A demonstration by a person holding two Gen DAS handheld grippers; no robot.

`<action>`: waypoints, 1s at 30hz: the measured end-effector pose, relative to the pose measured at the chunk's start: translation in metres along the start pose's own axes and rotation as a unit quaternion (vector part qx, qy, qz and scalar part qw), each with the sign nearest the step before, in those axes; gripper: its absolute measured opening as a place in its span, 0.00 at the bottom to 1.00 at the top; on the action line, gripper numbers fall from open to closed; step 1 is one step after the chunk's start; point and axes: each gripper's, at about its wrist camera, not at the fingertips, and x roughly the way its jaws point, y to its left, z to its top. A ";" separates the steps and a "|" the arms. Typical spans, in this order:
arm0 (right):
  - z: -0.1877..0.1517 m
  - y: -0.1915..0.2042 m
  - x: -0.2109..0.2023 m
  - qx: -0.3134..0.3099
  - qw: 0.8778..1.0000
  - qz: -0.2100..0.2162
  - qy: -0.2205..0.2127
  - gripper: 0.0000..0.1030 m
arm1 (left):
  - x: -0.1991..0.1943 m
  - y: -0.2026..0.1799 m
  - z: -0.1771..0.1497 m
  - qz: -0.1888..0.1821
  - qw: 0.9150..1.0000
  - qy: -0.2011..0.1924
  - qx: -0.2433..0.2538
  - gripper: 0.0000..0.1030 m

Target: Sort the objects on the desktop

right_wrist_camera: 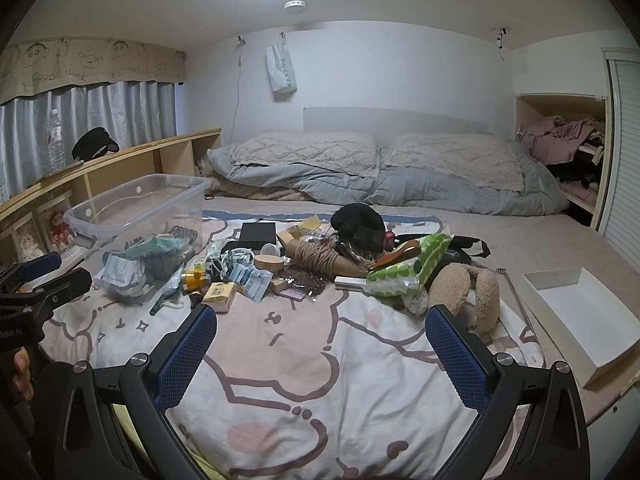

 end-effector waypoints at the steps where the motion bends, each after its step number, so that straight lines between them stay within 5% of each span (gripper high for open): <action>1: 0.000 0.000 0.000 0.000 1.000 0.000 0.000 1.00 | 0.000 0.000 0.000 0.000 1.000 0.000 0.000 1.00; 14: -0.009 0.005 0.013 0.004 1.000 0.013 0.019 1.00 | 0.003 -0.009 -0.005 -0.002 1.000 0.012 -0.003 1.00; 30: -0.034 0.017 0.056 0.022 0.996 0.024 0.084 1.00 | 0.047 0.008 -0.035 -0.007 0.997 0.072 -0.028 1.00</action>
